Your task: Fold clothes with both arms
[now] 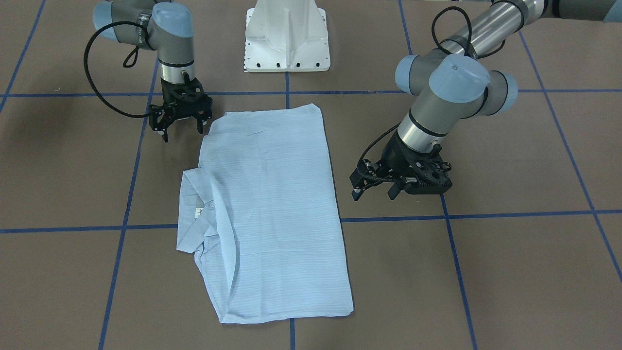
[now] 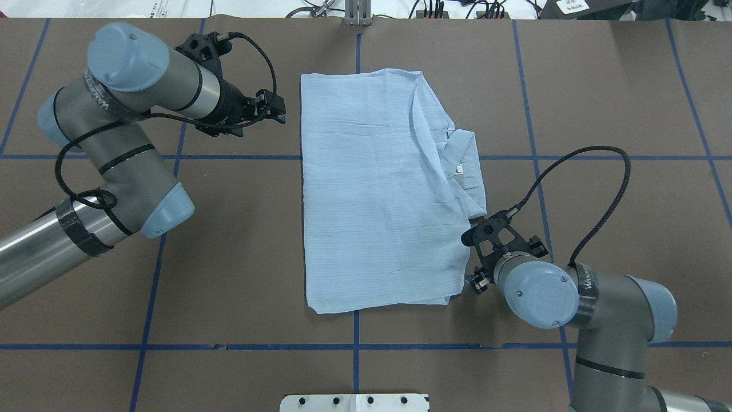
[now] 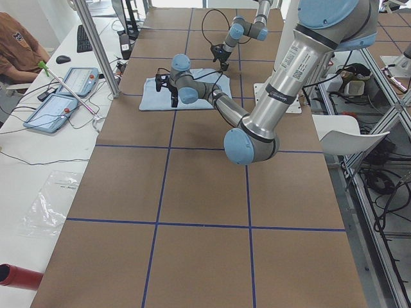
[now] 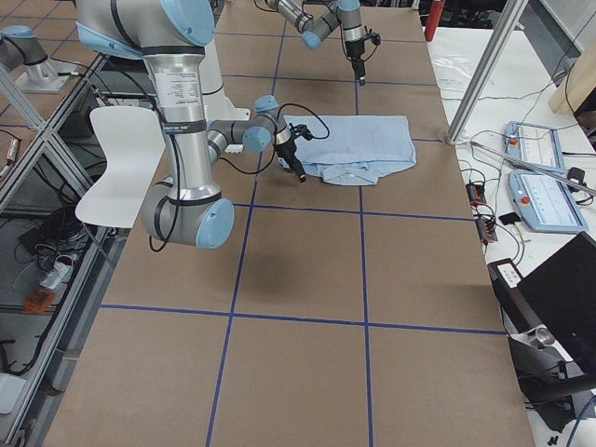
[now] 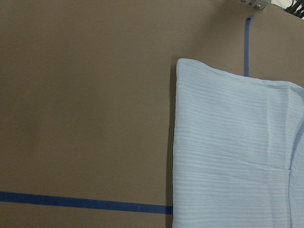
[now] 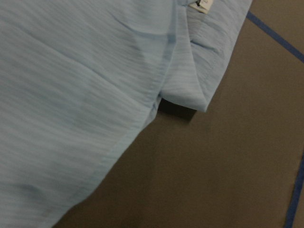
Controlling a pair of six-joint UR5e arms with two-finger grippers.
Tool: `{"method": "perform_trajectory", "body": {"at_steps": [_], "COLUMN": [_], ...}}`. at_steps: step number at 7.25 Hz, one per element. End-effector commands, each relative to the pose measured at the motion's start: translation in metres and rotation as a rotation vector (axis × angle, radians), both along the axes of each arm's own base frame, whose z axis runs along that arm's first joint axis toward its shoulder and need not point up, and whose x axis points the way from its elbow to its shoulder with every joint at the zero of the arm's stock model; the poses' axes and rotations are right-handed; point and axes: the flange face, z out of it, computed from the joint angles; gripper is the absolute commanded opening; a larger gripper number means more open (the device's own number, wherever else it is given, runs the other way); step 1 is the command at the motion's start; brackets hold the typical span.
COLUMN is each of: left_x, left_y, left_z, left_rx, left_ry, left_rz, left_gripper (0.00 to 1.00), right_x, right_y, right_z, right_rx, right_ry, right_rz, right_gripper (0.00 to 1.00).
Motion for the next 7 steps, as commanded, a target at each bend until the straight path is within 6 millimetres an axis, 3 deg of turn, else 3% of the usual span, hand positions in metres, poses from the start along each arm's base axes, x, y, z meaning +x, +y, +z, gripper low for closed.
{"method": "perform_trajectory", "body": {"at_steps": [1, 3, 4, 6, 7], "left_x": [0.003, 0.001, 0.008, 0.051, 0.077], "left_y": [0.002, 0.003, 0.013, 0.077, 0.124], "left_z": [-0.001, -0.005, -0.011, -0.032, -0.035], "left_rx": [0.000, 0.006, 0.004, -0.136, -0.215], "left_ry": [0.002, 0.008, 0.019, 0.095, 0.081], "left_rz": [0.004, 0.004, 0.021, 0.047, 0.093], "left_gripper": [1.00, 1.00, 1.00, 1.00, 1.00], "right_x": [0.032, 0.036, 0.043, 0.058, 0.067], "right_y": [-0.019, -0.050, -0.054, -0.057, -0.057], "right_z": [-0.019, -0.074, -0.082, -0.100, -0.103], "right_rx": [0.026, -0.012, -0.061, -0.157, -0.227], "right_ry": [-0.028, -0.157, -0.199, -0.286, -0.323], "right_rz": [0.004, 0.003, -0.022, -0.066, -0.070], "right_gripper": [1.00, 1.00, 1.00, 1.00, 1.00]}}
